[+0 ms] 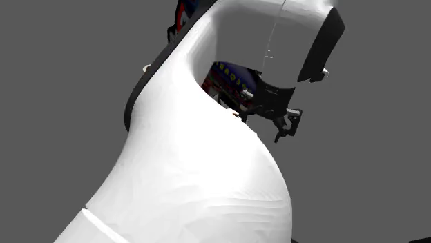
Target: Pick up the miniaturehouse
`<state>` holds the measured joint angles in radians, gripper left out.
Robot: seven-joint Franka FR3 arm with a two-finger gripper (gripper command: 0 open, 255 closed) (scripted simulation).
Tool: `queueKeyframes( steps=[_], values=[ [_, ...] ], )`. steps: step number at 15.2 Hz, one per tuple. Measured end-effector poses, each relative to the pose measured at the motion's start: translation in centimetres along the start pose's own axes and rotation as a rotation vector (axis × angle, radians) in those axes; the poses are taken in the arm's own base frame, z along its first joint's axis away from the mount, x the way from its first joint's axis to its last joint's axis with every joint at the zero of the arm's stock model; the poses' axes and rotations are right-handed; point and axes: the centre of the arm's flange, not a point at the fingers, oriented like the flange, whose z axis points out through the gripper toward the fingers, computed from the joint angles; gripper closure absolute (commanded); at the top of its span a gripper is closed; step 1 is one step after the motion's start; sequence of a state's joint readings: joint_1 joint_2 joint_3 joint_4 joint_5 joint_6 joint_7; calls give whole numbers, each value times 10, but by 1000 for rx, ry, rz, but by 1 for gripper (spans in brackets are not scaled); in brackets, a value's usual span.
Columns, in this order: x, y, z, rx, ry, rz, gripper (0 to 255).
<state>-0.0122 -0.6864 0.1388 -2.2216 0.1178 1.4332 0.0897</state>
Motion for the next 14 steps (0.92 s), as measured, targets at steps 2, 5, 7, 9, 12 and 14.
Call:
queueKeyframes(
  steps=[2,5,7,9,12,14],
  values=[
    [13,-19,-4,30,-21,33,0],
    [27,-52,-12,73,-53,82,0],
    [38,-67,-17,102,-76,117,0],
    [51,-85,-23,131,-97,150,0],
    [72,-113,-33,176,-130,199,0],
    [86,-130,-39,205,-152,233,0]
  ],
)
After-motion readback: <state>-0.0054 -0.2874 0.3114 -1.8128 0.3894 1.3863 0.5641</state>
